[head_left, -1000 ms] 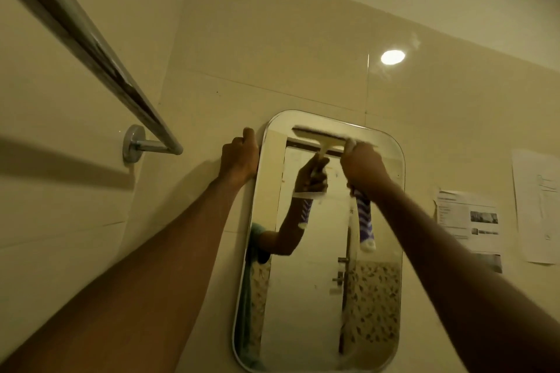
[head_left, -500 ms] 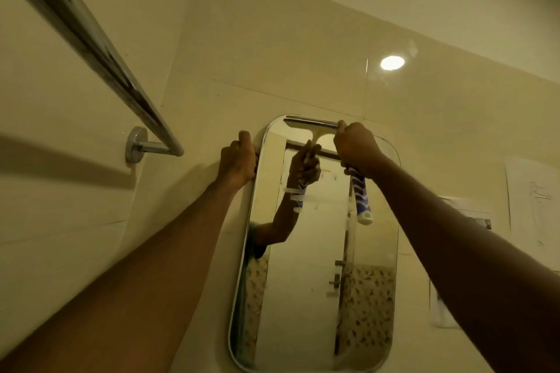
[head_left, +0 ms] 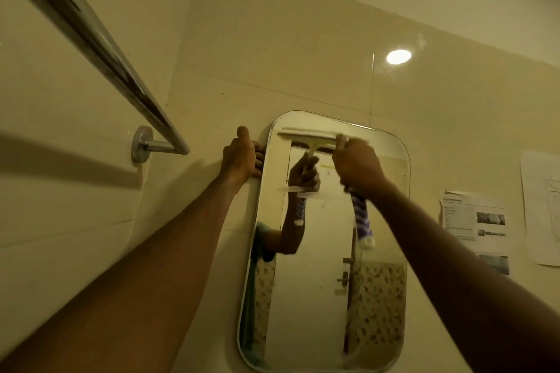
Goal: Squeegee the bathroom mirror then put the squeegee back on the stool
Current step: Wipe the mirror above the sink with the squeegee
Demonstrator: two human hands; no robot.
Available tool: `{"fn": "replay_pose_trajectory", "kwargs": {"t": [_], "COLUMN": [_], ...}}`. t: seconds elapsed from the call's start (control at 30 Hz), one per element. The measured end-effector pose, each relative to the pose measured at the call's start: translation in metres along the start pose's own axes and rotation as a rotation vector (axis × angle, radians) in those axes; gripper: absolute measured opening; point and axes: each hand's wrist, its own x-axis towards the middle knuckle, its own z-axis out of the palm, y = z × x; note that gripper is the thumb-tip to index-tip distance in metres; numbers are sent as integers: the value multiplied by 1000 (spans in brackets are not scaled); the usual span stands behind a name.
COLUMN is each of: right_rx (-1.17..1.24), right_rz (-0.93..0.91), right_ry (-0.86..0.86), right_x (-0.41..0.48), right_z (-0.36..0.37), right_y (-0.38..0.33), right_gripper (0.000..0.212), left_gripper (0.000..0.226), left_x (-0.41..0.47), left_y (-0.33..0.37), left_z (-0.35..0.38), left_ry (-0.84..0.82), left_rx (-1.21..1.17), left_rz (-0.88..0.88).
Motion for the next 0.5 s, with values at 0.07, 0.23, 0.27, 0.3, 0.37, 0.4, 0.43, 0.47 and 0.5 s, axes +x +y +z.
{"fn": "replay_pose_trajectory", "kwargs": {"t": [0.07, 0.23, 0.27, 0.3, 0.37, 0.4, 0.43, 0.47, 0.5], "right_rx": [11, -4, -8, -9, -46, -82, -110, -117, -88], "right_rz": [3, -49, -54, -47, -29, -15, 1, 19, 37], "right_ry": [22, -67, -82, -92, -120, -141, -166, -192, -205], "right_x": [24, -20, -37, -54, -84, -95, -101, -103, -98], "right_z": [-1, 33, 41, 48, 57, 59, 58, 54, 48], "right_y": [-12, 21, 34, 45, 63, 68, 70, 67, 62], "right_gripper": [40, 26, 25, 23, 19, 18, 20, 23, 29], "left_gripper": [72, 80, 81, 81, 78, 77, 75, 73, 72], "left_x": [3, 10, 10, 10, 9, 7, 5, 2, 0], "left_y": [0, 0, 0, -1, -2, -3, -3, -3, -4], "left_z": [-1, -5, -6, -6, -4, -3, -2, -1, 0], "left_ry": [-10, -66, -69, -69, -69, -61, -49, -36, -26], "left_rx": [-36, -60, -51, -46, -25, -7, 17, 46, 74], "left_rz": [-14, -21, -20, -19, -4, 8, 23, 39, 56]}}
